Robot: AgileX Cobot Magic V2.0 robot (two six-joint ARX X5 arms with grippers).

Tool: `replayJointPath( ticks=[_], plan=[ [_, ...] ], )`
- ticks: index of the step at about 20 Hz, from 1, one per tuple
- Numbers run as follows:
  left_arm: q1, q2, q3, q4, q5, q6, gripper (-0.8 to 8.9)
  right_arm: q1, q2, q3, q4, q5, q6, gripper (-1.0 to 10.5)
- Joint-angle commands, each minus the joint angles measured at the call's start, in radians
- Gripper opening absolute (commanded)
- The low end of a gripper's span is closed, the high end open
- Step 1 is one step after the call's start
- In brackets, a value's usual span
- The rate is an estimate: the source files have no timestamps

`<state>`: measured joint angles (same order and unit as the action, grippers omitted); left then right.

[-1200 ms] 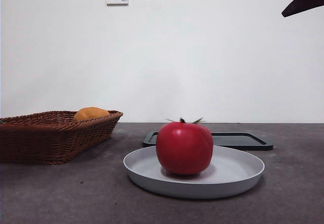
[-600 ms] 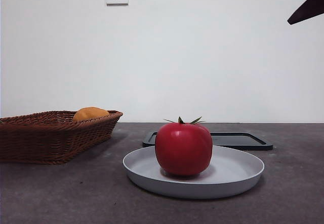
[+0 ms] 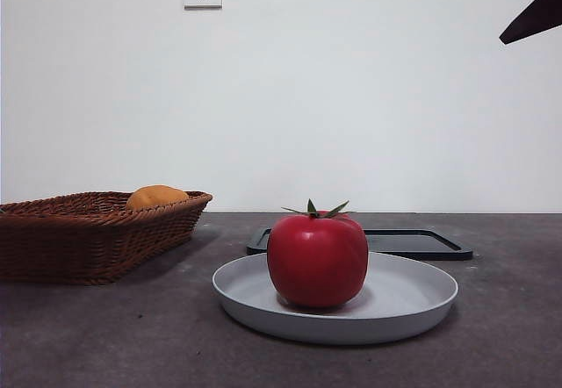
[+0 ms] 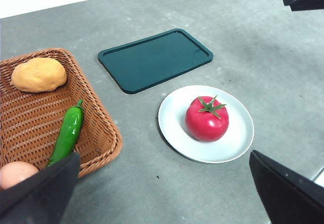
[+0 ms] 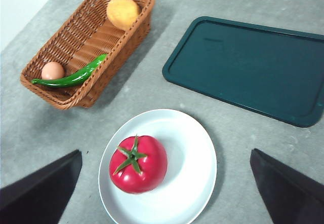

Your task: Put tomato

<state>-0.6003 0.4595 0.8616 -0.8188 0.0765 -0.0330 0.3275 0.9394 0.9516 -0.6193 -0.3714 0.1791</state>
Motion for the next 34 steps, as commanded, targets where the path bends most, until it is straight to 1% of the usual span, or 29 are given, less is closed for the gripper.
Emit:
replayJointPath(
  ticks=[1,3,8,10,13,16,19,22,27,28,31,32,34],
  plan=[
    [-0.005,-0.003,0.007,0.007,-0.002,-0.006,7.51,0.041,0.026,0.021,0.006,0.002,0.007,7.6],
    [-0.005,-0.003,0.007,0.007,-0.002,-0.006,7.51,0.09,0.068,0.021,0.014,0.021,0.031,7.5],
    [-0.005,-0.003,0.007,0.007,-0.002,-0.006,7.51,0.224,0.26,0.049,0.051,0.08,0.048,7.3],
    [-0.005,-0.003,0.007,0.007,-0.002,-0.006,7.51,0.267,0.372,0.1,0.04,0.099,0.049,7.3],
    [-0.005,-0.003,0.007,0.007,-0.002,-0.006,7.51,0.32,0.539,0.205,-0.005,0.182,0.04,7.3],
    [-0.005,-0.003,0.007,0.007,-0.002,-0.006,7.51,0.347,0.686,0.304,-0.058,0.217,0.041,7.3],
    [-0.005,-0.003,0.007,0.007,-0.002,-0.006,7.51,0.371,0.79,0.362,-0.109,0.277,0.034,7.3],
    [-0.005,-0.003,0.007,0.007,-0.002,-0.006,7.51,0.386,0.853,0.367,-0.13,0.295,0.033,7.3],
    [-0.005,-0.003,0.007,0.007,-0.002,-0.005,7.51,0.407,0.915,0.367,-0.151,0.294,0.024,7.2],
    [-0.005,-0.003,0.007,0.007,-0.002,-0.005,7.51,0.408,0.919,0.367,-0.162,0.294,0.027,6.7],
    [-0.005,-0.003,0.007,0.007,-0.002,-0.006,7.51,0.41,0.923,0.367,-0.167,0.293,0.026,3.8],
    [-0.005,-0.003,0.007,0.007,-0.002,-0.005,7.51,0.41,0.923,0.367,-0.161,0.293,0.026,3.2],
    [-0.005,-0.003,0.007,0.007,-0.002,-0.006,7.51,0.41,0.923,0.372,-0.16,0.294,0.026,3.0]
  ],
)
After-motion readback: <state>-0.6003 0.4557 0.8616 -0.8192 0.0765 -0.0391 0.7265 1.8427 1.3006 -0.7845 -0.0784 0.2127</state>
